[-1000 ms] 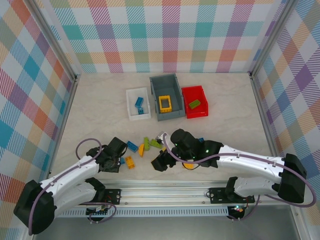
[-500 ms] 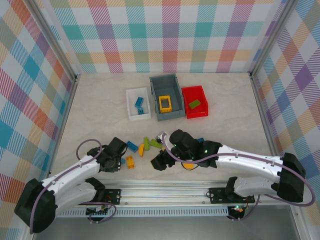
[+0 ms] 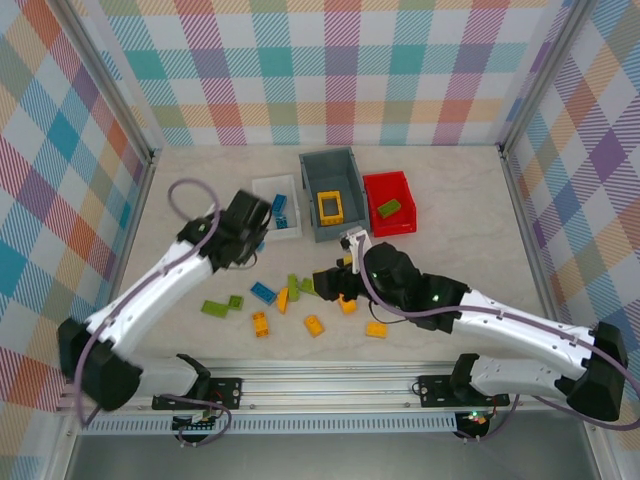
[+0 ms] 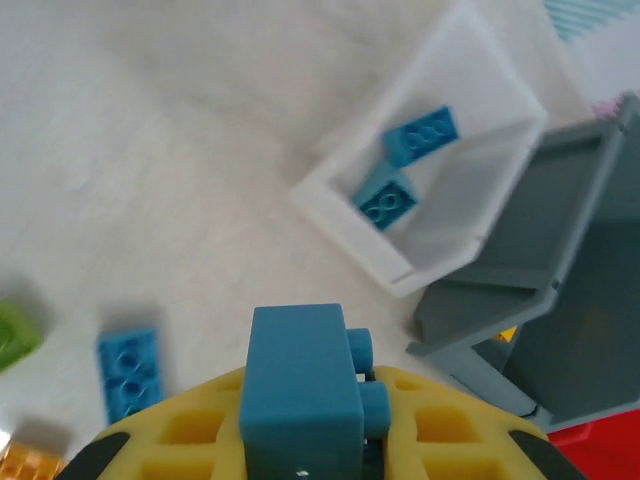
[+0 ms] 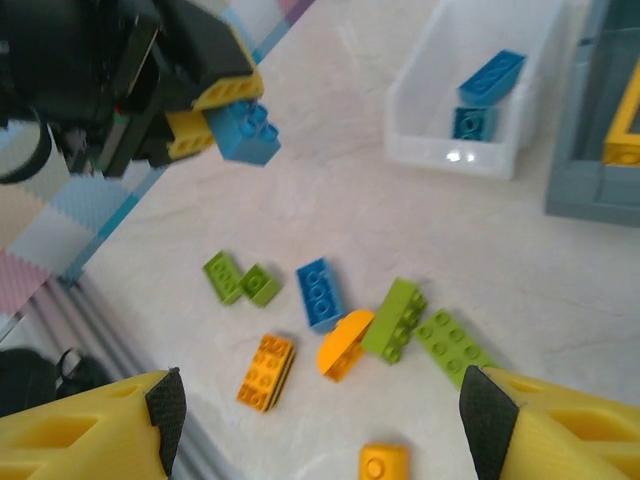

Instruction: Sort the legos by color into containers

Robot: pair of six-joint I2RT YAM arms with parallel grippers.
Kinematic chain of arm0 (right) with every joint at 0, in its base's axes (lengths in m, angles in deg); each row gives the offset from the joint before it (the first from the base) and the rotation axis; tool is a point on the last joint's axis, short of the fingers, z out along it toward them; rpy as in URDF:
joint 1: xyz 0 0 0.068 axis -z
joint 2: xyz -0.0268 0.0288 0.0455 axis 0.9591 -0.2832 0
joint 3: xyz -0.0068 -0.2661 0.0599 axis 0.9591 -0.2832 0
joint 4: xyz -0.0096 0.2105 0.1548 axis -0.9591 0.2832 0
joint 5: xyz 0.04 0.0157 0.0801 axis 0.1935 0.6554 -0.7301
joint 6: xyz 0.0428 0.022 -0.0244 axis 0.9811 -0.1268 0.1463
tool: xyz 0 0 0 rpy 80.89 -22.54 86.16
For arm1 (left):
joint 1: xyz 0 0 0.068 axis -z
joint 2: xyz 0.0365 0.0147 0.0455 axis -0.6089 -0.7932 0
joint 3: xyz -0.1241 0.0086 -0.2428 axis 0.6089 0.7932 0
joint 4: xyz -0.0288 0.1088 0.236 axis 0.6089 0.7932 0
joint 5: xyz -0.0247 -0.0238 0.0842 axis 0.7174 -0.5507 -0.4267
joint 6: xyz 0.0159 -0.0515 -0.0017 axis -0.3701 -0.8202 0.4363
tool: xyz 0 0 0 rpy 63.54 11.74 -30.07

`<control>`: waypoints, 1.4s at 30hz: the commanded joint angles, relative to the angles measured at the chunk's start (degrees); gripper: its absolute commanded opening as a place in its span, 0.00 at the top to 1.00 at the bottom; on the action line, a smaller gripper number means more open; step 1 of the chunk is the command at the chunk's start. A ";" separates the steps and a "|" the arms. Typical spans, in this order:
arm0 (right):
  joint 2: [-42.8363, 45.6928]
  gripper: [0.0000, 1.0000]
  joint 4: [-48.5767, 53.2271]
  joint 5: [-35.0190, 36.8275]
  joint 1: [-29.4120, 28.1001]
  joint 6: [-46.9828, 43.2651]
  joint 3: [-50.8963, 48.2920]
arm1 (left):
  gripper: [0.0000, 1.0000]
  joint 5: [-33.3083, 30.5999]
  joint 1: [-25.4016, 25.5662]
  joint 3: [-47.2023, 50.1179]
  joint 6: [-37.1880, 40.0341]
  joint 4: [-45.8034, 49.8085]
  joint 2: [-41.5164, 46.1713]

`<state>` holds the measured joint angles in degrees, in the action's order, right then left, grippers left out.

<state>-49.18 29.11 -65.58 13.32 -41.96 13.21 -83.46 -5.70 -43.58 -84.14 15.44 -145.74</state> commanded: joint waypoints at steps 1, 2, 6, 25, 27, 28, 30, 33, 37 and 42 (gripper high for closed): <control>-1.55 0.25 -2.11 1.66 1.42 1.53 3.31 | 0.90 -1.97 -3.20 -10.11 18.97 1.22 -11.68; -2.00 0.25 -1.88 1.44 2.11 1.72 3.67 | 0.90 -2.01 -4.17 -13.50 21.62 1.91 -15.51; -3.00 0.25 -2.48 -0.71 5.05 3.60 3.42 | 0.89 -2.17 -6.78 -23.95 29.67 2.20 -28.14; -3.57 0.24 7.66 3.06 8.98 12.22 1.25 | 0.61 1.88 -9.16 -32.29 35.83 2.39 -42.97; -3.54 0.24 15.77 7.37 9.20 17.20 1.97 | 0.56 2.39 -9.05 -31.89 35.78 2.03 -41.38; -3.39 0.25 17.78 7.62 9.52 18.57 1.72 | 0.55 2.59 -9.05 -31.80 35.75 1.88 -40.56; -2.84 0.25 21.69 8.10 9.65 22.06 0.95 | 0.53 2.97 -8.96 -31.82 35.55 1.82 -38.88; -3.14 0.26 30.09 8.26 9.86 29.49 0.38 | 0.52 3.37 -8.82 -31.95 35.08 2.41 -36.15; -5.38 0.23 35.35 3.64 9.80 32.98 -1.41 | 0.48 3.41 -7.90 -29.73 33.35 2.46 -29.07; -10.25 0.16 35.27 -5.19 8.80 32.39 -3.98 | 0.37 6.90 -2.09 -18.41 32.54 -1.66 -14.21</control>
<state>-57.55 60.89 -64.95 22.85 -11.58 10.85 -79.46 -11.86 -66.62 -50.96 15.38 -168.08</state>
